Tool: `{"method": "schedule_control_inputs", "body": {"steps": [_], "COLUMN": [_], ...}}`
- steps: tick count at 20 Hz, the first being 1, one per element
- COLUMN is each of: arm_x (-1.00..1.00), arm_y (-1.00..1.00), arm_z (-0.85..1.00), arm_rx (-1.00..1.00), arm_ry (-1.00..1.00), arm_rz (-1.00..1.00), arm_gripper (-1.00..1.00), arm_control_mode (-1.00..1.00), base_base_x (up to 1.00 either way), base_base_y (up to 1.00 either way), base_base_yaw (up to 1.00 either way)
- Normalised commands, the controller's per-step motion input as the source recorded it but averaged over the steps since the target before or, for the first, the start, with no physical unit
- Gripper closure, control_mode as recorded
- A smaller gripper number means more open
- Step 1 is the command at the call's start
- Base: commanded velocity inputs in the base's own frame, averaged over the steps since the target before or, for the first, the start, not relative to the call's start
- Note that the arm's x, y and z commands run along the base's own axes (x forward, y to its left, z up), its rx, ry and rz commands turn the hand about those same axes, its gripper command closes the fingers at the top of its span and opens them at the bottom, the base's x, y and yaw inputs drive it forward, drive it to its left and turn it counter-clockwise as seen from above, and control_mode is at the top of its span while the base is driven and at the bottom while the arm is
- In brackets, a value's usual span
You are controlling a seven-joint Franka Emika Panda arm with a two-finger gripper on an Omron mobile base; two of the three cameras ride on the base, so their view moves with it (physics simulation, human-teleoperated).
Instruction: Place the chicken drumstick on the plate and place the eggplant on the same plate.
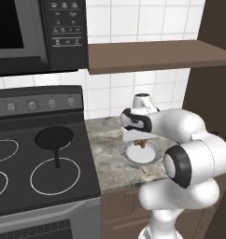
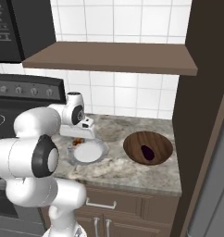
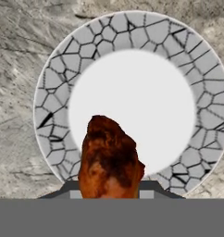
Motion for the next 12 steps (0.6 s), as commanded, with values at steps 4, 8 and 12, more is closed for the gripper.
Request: {"method": "schedule_control_inputs", "body": {"steps": [4,8,12], "arm_x": [0.20,0.04,0.01], "arm_y": [0.03,0.02,0.03], "arm_z": [-0.45,-0.34,-0.27], "arm_rx": [0.00,0.00,0.00], "arm_ry": [0.00,0.00,0.00], "arm_rz": [0.00,0.00,0.00], "arm_gripper": [1.00,1.00,1.00], "arm_control_mode": [-1.00,-1.00,-1.00], "base_base_x": [0.00,0.00,0.00], "base_base_y": [0.00,0.00,0.00], "base_base_yaw": [0.00,0.00,0.00]}}
